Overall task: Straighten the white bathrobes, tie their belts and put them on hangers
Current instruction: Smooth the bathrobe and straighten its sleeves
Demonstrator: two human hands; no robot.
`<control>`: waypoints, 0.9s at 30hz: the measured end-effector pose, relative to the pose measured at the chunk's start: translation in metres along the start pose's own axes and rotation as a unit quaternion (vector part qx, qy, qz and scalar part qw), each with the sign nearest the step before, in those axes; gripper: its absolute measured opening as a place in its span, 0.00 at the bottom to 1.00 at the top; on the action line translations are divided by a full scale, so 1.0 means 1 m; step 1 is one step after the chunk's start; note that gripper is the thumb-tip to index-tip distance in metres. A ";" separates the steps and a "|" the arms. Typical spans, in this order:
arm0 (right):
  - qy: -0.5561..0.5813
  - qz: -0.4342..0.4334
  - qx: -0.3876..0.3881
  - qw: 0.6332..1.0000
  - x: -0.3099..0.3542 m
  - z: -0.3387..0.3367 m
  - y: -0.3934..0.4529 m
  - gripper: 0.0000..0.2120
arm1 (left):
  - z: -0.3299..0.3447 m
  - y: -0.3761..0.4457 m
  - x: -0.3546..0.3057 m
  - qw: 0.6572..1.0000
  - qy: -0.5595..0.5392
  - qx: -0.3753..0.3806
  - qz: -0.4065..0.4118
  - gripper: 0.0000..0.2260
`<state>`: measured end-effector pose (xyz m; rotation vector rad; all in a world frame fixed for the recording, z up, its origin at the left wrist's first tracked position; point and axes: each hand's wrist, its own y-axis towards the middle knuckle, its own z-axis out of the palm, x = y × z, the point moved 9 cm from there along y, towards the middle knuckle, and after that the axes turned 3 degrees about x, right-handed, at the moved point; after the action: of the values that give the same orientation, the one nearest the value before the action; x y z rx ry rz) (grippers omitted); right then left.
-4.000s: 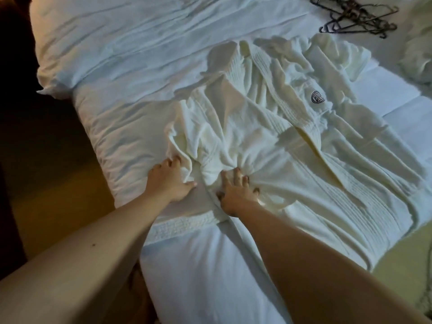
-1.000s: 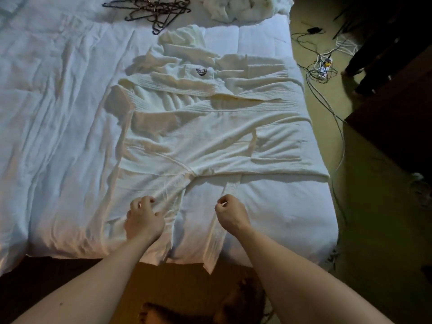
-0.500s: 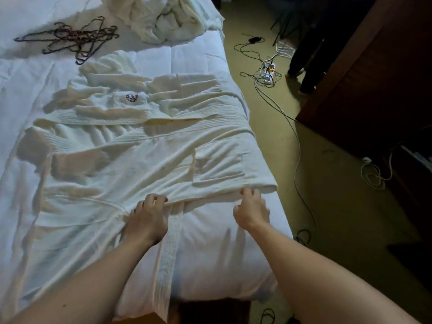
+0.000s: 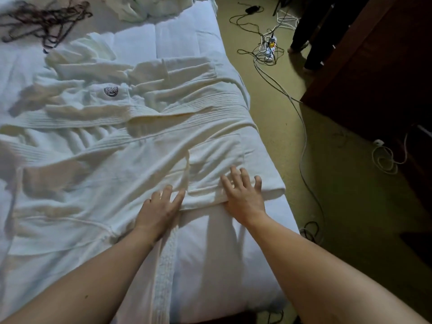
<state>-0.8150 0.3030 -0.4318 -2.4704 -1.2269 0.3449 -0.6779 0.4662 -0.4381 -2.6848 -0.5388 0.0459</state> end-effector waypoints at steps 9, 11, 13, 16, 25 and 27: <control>0.028 0.071 0.015 0.997 -0.078 -0.007 0.016 0.28 | 0.002 -0.007 -0.005 0.999 -0.012 -0.035 0.010 0.26; 0.038 0.064 0.007 0.997 -0.092 -0.004 0.005 0.28 | 0.000 -0.007 -0.014 0.999 -0.006 -0.042 0.010 0.25; 0.038 0.053 0.022 0.998 -0.095 0.011 -0.008 0.31 | 0.004 -0.008 -0.020 1.000 0.004 -0.027 0.006 0.25; 0.038 0.047 0.076 0.995 -0.093 0.029 -0.022 0.29 | 0.024 -0.008 -0.024 0.999 0.002 0.038 -0.006 0.25; 0.032 -0.009 0.125 0.992 -0.063 -0.006 0.013 0.38 | -0.006 -0.028 0.032 0.981 -0.190 0.028 0.007 0.25; 0.039 -0.028 0.034 0.998 -0.042 -0.038 0.025 0.36 | -0.017 -0.032 0.081 0.966 -0.247 -0.066 -0.035 0.24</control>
<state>-0.8082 0.2470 -0.4050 -2.3642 -1.2297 0.2673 -0.6127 0.5175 -0.4065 -2.7769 -0.8071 0.6972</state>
